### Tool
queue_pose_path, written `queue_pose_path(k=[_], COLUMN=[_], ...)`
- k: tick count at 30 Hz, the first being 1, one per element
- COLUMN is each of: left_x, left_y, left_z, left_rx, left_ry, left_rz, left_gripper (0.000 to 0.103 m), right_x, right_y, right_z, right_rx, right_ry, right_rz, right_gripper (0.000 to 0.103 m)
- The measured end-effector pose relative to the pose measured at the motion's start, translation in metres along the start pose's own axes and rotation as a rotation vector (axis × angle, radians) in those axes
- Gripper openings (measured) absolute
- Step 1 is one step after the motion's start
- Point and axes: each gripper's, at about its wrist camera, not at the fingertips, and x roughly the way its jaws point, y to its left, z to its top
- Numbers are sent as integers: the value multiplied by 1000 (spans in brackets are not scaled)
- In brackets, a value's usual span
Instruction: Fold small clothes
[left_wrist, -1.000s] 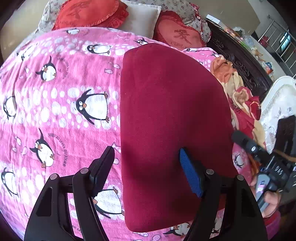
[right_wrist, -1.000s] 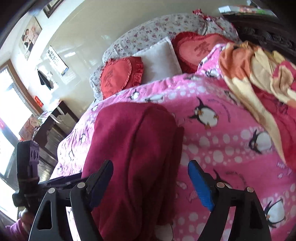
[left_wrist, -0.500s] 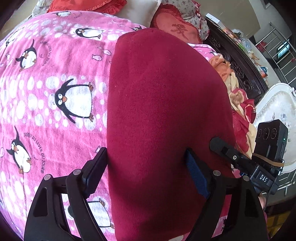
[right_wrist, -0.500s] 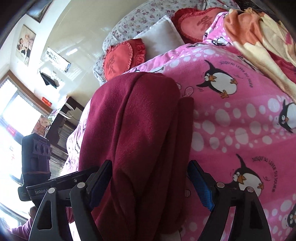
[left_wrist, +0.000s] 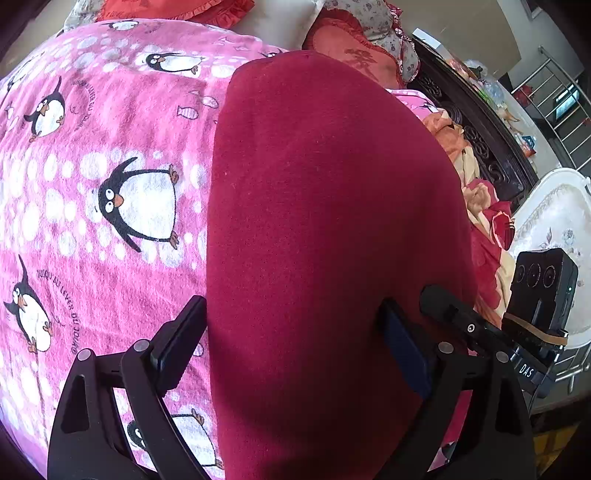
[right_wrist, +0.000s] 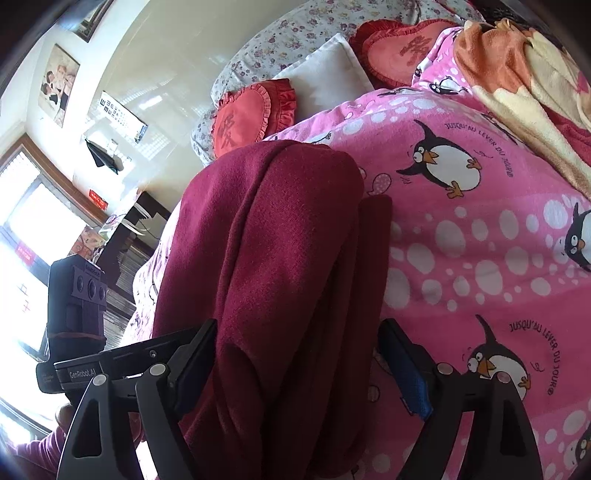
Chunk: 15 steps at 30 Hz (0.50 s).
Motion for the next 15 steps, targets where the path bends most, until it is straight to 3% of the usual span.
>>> queue_pose_path(k=[15], left_x=[6], left_y=[-5], left_z=[2], left_rx=[1], left_ry=[-3], left_rz=[0], left_gripper=[94], right_x=[-2], right_y=[8], right_z=[-10], right_rx=[-25], right_ry=[2], right_rz=[-12], right_gripper=[83])
